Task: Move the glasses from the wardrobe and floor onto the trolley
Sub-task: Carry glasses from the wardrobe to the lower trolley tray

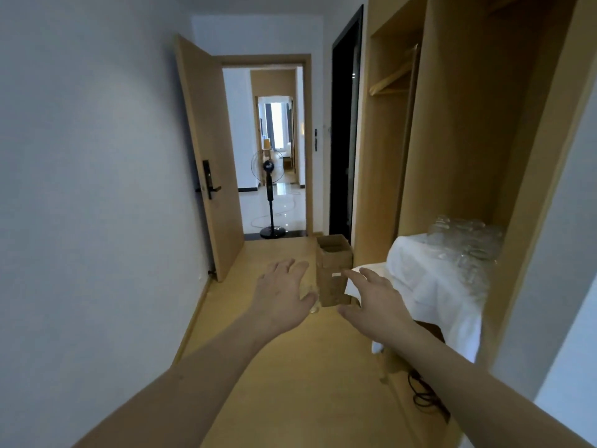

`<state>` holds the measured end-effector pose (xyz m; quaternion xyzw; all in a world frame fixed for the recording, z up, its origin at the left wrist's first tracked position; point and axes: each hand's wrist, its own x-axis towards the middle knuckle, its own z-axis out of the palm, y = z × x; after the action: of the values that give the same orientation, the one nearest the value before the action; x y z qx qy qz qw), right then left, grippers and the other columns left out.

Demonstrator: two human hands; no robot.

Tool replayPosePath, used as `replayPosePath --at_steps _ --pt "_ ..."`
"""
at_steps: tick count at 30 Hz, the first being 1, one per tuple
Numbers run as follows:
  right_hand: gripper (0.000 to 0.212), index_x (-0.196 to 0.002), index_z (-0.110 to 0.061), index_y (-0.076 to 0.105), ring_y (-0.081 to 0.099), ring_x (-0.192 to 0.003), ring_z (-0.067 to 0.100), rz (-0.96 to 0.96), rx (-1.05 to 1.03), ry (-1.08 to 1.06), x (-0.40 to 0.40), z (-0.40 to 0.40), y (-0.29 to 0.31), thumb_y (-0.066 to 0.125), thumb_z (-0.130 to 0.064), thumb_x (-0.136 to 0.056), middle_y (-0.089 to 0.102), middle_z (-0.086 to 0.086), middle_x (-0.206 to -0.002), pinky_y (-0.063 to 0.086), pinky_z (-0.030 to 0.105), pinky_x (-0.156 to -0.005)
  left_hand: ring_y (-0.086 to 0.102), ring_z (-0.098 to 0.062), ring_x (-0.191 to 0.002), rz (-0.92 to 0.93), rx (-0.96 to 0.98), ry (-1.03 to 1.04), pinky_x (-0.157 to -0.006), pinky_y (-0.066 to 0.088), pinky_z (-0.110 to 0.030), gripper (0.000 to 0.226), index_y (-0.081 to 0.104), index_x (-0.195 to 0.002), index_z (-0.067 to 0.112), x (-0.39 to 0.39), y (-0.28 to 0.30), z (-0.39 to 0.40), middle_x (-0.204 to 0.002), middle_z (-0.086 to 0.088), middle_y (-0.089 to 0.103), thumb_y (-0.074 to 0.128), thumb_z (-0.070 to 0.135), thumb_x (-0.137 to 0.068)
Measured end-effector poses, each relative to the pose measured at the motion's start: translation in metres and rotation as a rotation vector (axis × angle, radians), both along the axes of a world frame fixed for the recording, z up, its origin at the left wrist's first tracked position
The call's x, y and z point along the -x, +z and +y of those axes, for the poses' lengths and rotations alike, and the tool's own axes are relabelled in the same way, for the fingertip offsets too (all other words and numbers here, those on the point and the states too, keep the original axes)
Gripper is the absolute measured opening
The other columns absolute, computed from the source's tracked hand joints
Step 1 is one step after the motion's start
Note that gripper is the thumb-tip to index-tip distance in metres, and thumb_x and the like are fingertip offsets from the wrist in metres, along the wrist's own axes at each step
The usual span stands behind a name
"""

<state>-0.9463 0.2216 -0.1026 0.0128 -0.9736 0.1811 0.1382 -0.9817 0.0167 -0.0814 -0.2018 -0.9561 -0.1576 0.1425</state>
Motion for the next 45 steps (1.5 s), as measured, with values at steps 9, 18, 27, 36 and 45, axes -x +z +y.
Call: replayPosePath --at_steps 9,18,27,36,45 --pt "0.074 -0.151 -0.039 0.033 0.039 -0.142 0.028 -0.026 -0.030 -0.118 0.066 0.027 -0.013 0.057 -0.066 -0.085 0.035 -0.003 -0.160 0.038 0.049 -0.112 0.030 -0.028 -0.144 -0.025 -0.003 -0.115 -0.116 0.033 -0.048 0.064 0.038 -0.151 0.026 0.076 -0.002 0.033 -0.158 -0.008 0.036 0.058 0.050 -0.095" --pt "0.065 -0.141 -0.035 0.045 0.051 -0.129 0.024 0.051 0.043 -0.083 0.170 0.086 -0.011 0.068 -0.056 -0.084 0.050 -0.005 -0.147 0.042 0.043 -0.105 0.031 -0.027 -0.144 -0.017 0.099 -0.156 -0.115 0.032 -0.044 0.063 0.037 -0.152 0.024 0.166 0.013 0.096 -0.159 -0.009 0.033 0.056 0.047 -0.097" --pt "0.072 -0.147 -0.035 0.041 0.046 -0.137 0.022 0.032 0.055 -0.125 0.259 0.165 -0.011 0.066 -0.061 -0.085 0.044 -0.007 -0.154 0.039 0.043 -0.110 0.035 -0.025 -0.140 0.031 0.136 -0.194 -0.113 0.033 -0.038 0.064 0.035 -0.154 0.024 0.266 0.032 0.173 -0.156 -0.005 0.038 0.054 0.049 -0.098" --pt "0.079 -0.152 -0.032 0.036 0.040 -0.142 0.024 -0.052 0.014 -0.277 0.297 0.229 -0.027 0.064 -0.062 -0.084 0.037 -0.004 -0.159 0.036 0.043 -0.114 0.037 -0.027 -0.137 0.006 0.182 -0.302 -0.112 0.038 -0.045 0.062 0.039 -0.149 0.023 0.333 0.012 0.253 -0.153 -0.004 0.040 0.055 0.052 -0.097" --pt "0.077 -0.152 -0.033 0.035 0.043 -0.137 0.024 -0.073 -0.001 -0.507 0.329 0.281 -0.024 0.065 -0.059 -0.086 0.040 -0.003 -0.156 0.039 0.041 -0.113 0.034 -0.029 -0.141 0.031 0.122 -0.569 -0.112 0.038 -0.047 0.063 0.039 -0.150 0.025 0.415 0.008 0.332 -0.153 -0.004 0.040 0.058 0.051 -0.095"
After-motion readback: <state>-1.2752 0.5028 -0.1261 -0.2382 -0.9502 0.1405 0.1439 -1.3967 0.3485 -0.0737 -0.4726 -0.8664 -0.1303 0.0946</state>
